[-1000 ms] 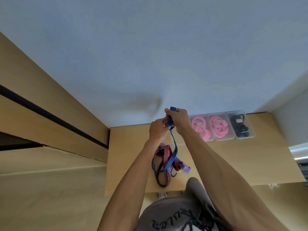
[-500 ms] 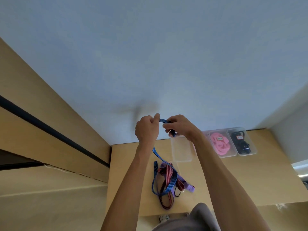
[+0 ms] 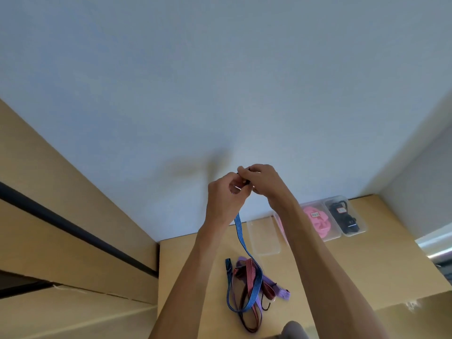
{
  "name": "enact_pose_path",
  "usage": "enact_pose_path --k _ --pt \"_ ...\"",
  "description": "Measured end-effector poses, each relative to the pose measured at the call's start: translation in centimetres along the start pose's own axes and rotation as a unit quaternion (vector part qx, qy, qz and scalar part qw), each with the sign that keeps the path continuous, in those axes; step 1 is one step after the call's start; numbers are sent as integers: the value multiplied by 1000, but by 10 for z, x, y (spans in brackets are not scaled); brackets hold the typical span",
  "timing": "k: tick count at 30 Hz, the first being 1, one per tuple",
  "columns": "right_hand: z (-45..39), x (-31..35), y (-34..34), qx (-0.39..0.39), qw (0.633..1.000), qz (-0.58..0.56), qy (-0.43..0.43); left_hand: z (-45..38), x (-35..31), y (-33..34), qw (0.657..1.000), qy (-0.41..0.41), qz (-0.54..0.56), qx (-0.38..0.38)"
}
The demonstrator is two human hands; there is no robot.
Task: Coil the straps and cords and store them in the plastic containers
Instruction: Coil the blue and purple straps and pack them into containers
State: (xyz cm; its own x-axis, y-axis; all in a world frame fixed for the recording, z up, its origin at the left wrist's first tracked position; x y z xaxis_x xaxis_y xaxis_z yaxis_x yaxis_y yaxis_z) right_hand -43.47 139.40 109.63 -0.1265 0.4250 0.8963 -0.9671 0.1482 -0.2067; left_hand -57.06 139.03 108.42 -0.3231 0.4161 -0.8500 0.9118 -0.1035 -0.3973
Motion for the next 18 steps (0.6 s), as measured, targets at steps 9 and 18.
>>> enact_pose_path --k 9,18 --pt "6 -12 -10 73 984 -161 -18 -18 -14 -15 978 -55 200 -1" --pt "10 -6 -24 101 992 1 -76 -37 -27 -6 983 -39 -33 -175"
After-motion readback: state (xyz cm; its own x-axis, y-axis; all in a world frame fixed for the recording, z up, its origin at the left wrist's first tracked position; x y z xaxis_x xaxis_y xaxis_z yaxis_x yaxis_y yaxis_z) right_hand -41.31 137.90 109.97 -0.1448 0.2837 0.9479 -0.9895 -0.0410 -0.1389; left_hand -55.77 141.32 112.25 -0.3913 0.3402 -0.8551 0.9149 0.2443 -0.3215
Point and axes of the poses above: each hand's wrist, its own z-axis away from the middle knuckle, its own y-axis out of the palm, x = y × z, the point moved 1 cm from there along -z, towards the middle knuckle, and after that the axes turned 9 degrees about y, right-handed, at the moved point
